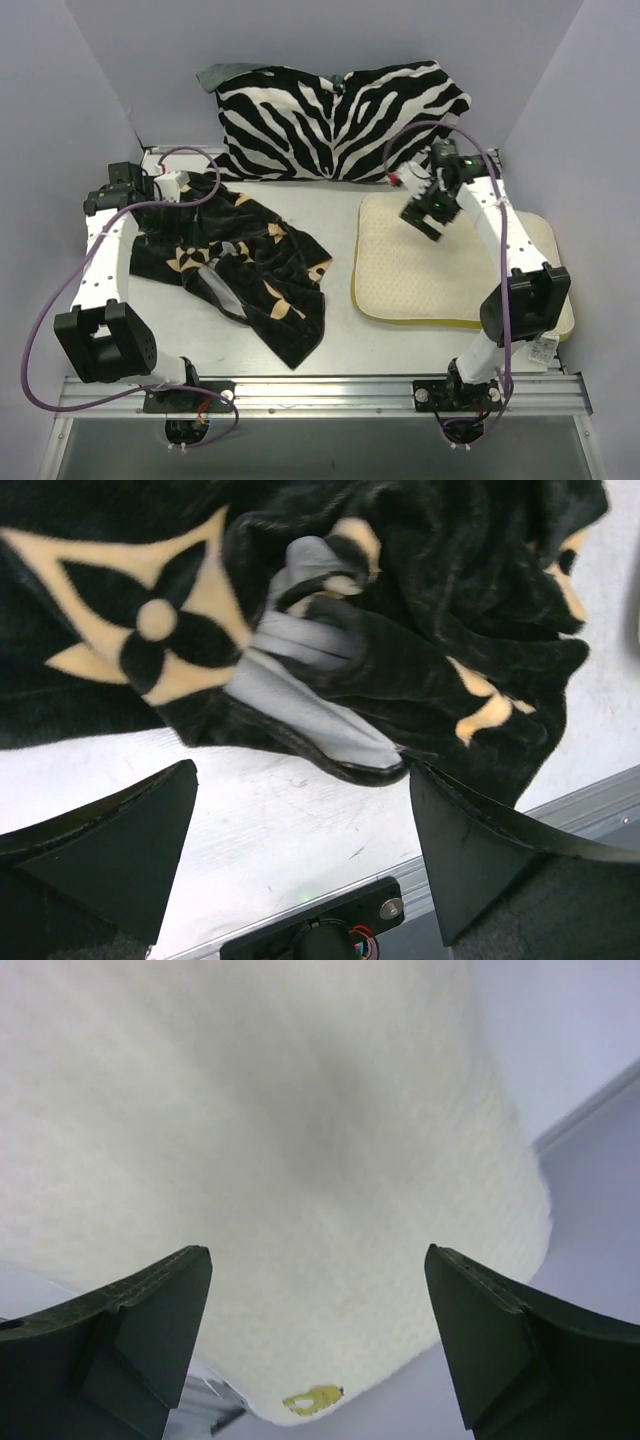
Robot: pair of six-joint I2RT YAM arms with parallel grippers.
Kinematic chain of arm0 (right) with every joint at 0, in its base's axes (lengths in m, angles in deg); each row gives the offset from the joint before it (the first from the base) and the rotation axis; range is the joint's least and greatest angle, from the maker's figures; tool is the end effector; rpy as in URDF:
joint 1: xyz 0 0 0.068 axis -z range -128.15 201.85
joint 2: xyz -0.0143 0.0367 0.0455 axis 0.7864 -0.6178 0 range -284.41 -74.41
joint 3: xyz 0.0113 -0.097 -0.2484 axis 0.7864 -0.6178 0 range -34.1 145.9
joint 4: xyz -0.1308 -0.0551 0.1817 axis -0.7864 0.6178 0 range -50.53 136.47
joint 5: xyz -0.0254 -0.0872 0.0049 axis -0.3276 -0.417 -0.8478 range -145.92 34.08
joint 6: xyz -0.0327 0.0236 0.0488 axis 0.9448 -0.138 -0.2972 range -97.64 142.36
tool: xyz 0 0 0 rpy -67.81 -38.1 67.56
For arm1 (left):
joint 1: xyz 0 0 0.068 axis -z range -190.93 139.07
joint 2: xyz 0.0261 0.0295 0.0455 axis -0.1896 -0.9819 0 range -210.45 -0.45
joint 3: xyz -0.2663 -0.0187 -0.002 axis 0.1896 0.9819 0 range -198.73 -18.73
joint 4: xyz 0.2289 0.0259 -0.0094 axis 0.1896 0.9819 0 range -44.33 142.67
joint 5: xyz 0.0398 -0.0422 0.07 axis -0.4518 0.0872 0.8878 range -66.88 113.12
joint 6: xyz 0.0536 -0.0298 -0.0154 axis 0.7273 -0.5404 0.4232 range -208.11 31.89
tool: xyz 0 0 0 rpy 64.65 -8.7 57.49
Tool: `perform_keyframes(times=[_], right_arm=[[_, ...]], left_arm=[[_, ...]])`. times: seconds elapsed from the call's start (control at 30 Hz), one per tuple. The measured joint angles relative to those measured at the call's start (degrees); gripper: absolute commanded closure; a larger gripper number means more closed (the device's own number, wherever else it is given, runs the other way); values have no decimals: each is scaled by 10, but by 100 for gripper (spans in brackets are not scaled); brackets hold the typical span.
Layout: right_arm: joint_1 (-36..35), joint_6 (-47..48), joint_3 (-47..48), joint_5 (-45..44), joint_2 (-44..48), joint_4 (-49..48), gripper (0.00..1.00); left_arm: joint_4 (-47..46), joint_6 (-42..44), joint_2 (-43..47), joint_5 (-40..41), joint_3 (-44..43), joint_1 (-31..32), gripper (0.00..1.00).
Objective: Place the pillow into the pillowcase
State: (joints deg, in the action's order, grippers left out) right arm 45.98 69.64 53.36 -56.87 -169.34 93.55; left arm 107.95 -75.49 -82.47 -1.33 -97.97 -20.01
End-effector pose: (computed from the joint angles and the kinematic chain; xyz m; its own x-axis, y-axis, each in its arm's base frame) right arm 0.3168 0.0318 0.2946 -0.5241 -0.7924 -0.3123 -0.7066 0.6092 -0.3599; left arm 0.2485 0.0193 0.3114 -0.8675 0.0628 -0.4935 0.2236 0.9354 -0.2741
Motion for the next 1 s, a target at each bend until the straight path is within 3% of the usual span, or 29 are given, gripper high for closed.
perform_keyframes(times=[0.1,0.17,0.33,0.53,0.7,0.8,0.87,0.9,0.93,1.0], right_arm=[[-116,-70,130,54,-23,2,13],[-172,-117,205,87,-60,2,16],[-252,-214,342,135,-216,-7,17],[-307,-268,391,149,-387,-37,16],[-334,-302,392,146,-454,-66,19],[-339,-317,395,133,-465,-88,38],[-337,-324,396,116,-465,-107,68],[-335,-329,399,109,-465,-114,91],[-333,-333,403,100,-466,-121,99],[-327,-346,413,86,-466,-132,100]], left_arm=[[1,-6,-32,-5,-5,-41,7],[1,-15,-47,-16,-7,-70,3],[2,-27,-51,-25,-8,-109,2],[-1,-30,-23,-19,21,-109,3],[1,-29,9,0,57,-109,3],[1,-29,17,8,62,-109,2],[0,-29,18,11,62,-109,3],[0,-29,18,13,62,-109,3],[0,-29,18,15,63,-109,2],[0,-29,18,16,63,-109,4]])
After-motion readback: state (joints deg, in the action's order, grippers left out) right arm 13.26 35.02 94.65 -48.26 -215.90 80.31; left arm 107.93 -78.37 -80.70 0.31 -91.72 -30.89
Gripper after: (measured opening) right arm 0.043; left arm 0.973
